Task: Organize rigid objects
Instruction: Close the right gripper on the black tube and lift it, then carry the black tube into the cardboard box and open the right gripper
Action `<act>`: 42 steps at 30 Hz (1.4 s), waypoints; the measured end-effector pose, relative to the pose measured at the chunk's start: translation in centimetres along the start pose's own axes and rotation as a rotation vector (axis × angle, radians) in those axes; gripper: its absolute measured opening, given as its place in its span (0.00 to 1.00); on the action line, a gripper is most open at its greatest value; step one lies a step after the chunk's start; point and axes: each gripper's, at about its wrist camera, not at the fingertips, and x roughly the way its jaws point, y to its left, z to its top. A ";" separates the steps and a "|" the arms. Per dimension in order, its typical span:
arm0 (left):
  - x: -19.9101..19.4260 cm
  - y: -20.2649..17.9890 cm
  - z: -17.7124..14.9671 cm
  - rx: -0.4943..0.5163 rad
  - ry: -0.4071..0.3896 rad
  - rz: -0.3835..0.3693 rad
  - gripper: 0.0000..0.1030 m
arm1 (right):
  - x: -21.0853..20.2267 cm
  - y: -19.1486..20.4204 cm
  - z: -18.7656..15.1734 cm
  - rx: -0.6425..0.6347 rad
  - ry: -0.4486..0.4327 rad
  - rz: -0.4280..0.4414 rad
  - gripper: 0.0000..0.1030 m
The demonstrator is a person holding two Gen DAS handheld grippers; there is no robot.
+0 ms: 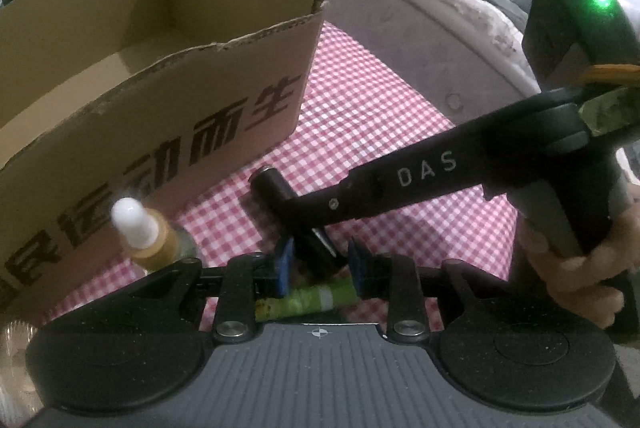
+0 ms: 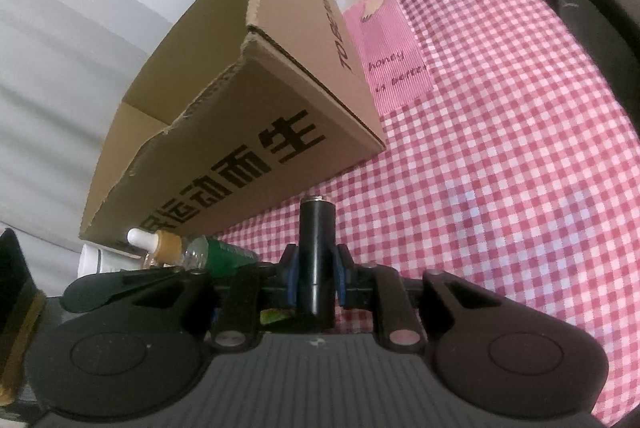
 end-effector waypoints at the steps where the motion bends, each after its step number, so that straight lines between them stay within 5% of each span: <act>1: 0.2 0.0 0.1 0.003 0.003 0.004 0.32 | 0.0 -0.2 0.1 -0.001 0.000 0.000 0.20; 15: -1.8 -0.6 -0.6 0.001 -0.060 -0.010 0.30 | -0.2 1.5 -1.5 -0.048 -0.056 -0.010 0.22; 23: -8.9 -2.5 -1.3 0.045 -0.227 0.010 0.30 | -5.3 6.0 -3.4 -0.122 -0.172 -0.003 0.22; 30: -16.7 -0.4 -1.4 0.023 -0.359 0.127 0.30 | -7.9 13.4 -2.6 -0.264 -0.253 0.082 0.22; 35: -19.2 4.2 0.1 -0.042 -0.358 0.214 0.30 | -5.4 18.5 0.7 -0.327 -0.203 0.180 0.22; 42: -16.1 13.1 3.0 -0.160 -0.236 0.239 0.31 | 3.5 21.7 7.6 -0.255 -0.009 0.221 0.22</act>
